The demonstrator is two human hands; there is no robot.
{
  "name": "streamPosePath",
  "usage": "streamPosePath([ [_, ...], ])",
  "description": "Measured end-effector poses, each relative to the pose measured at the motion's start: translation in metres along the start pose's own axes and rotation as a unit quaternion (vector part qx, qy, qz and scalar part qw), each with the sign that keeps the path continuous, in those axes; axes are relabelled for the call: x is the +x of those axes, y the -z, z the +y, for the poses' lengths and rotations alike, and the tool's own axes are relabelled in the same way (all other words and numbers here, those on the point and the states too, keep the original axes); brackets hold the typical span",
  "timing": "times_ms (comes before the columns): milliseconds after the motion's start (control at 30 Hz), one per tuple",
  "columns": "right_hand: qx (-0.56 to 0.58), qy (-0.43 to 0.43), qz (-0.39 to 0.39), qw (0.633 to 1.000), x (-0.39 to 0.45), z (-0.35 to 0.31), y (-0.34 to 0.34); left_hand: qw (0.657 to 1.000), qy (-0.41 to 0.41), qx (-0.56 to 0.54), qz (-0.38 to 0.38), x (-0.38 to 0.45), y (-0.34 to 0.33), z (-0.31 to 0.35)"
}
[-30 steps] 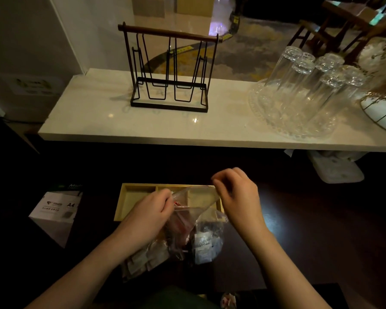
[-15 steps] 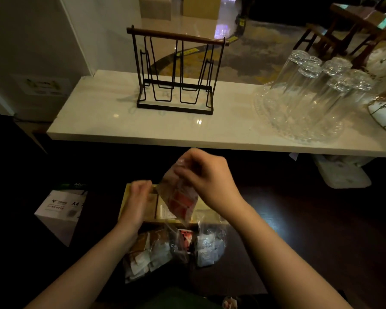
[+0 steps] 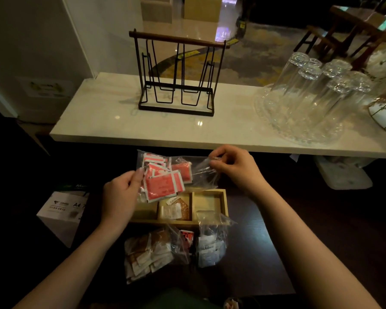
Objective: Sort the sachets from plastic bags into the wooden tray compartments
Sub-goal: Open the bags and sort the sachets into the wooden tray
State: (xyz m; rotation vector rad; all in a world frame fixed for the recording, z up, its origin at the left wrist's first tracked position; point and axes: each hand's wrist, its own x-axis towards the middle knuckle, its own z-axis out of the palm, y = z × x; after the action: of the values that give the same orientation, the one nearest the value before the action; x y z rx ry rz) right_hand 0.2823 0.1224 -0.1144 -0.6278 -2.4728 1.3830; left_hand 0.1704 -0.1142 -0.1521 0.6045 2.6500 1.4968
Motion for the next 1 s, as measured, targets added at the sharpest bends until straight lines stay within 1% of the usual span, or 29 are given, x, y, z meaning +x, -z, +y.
streamPosePath([
  [67, 0.001, -0.003, -0.006, 1.0, -0.001, 0.01, 0.0, 0.999, -0.045, 0.012, 0.008, 0.001, 0.002, 0.003],
  [167, 0.01, -0.007, -0.003, 1.0, -0.003, 0.025, -0.003, 0.996, -0.086, 0.003, 0.003, 0.001, 0.003, 0.011],
  [300, 0.054, -0.03, -0.005, 0.998, -0.008, 0.04, -0.005, 0.991, -0.132, -0.002, -0.006, 0.002, 0.005, 0.02],
  [433, 0.087, -0.031, -0.012, 0.996, -0.013, 0.047, -0.006, 0.99, -0.141, -0.009, -0.016, 0.005, 0.005, 0.022],
  [633, 0.118, -0.038, 0.001, 0.992, -0.015, 0.052, -0.007, 0.987, -0.151, -0.046, -0.03, 0.006, 0.006, 0.039],
  [900, 0.156, -0.055, 0.008, 0.986, -0.02, 0.063, -0.007, 0.982, -0.174, -0.041, -0.056, 0.006, 0.001, 0.062],
  [1000, 0.169, -0.051, 0.021, 0.984, -0.022, 0.064, -0.007, 0.975, -0.208, -0.025, -0.069, 0.007, -0.002, 0.074],
])
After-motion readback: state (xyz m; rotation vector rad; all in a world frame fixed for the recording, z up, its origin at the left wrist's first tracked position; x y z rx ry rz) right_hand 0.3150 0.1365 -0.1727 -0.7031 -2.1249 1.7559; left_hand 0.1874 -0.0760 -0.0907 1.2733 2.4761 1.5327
